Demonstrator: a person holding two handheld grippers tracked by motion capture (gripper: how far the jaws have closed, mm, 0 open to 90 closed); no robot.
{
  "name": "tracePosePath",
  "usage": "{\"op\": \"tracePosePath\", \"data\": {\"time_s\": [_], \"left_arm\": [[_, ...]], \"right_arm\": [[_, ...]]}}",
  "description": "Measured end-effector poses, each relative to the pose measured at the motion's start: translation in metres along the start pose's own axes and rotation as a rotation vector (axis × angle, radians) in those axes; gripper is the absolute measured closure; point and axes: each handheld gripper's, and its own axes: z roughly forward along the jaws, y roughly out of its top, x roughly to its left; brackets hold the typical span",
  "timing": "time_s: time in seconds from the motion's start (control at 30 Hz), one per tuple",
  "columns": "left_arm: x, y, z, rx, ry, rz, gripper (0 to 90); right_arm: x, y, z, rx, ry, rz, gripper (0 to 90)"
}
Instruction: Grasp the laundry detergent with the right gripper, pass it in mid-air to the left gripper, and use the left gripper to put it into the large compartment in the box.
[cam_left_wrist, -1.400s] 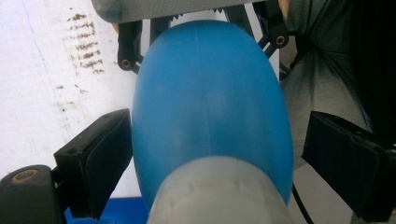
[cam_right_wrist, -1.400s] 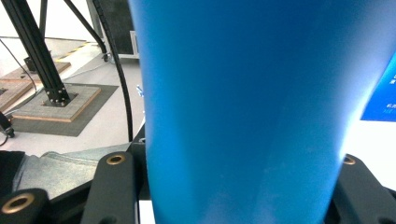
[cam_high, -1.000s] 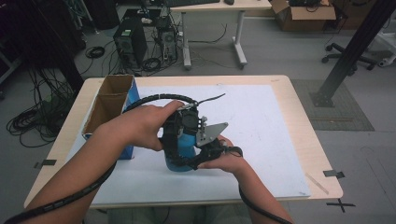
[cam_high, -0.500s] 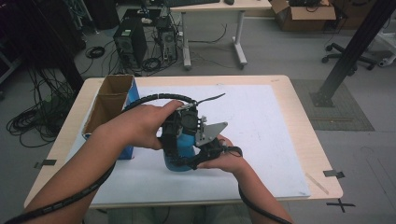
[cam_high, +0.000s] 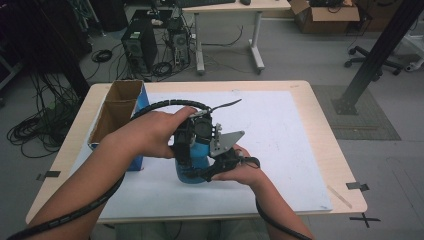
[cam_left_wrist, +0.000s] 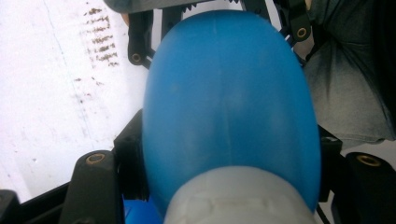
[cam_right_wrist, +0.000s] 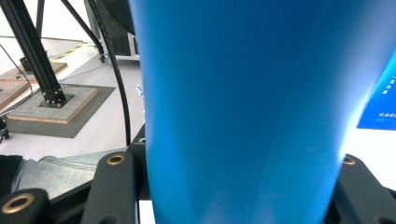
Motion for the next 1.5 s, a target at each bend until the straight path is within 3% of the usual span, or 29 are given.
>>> {"op": "tracePosePath", "data": {"time_s": [0.3, 0.5, 0.93, 1.3, 1.5], "left_arm": [[0.000, 0.001, 0.001, 0.018, -0.002, 0.010, 37.6], [-0.002, 0.004, -0.001, 0.040, 0.003, -0.007, 38.3], [-0.002, 0.009, -0.005, 0.056, 0.010, -0.002, 38.6], [-0.002, 0.014, -0.006, 0.052, 0.009, 0.010, 38.6], [-0.001, 0.012, -0.008, 0.054, 0.009, -0.004, 38.6]], "right_arm": [[0.001, 0.000, 0.002, 0.003, -0.007, -0.004, 45.0], [0.002, 0.001, 0.003, 0.007, -0.015, -0.025, 44.4], [0.003, 0.002, 0.002, -0.020, -0.042, -0.030, 42.5], [0.004, -0.002, -0.001, -0.037, -0.066, 0.003, 32.6], [0.005, -0.003, -0.005, -0.044, -0.074, 0.015, 27.3]]}}
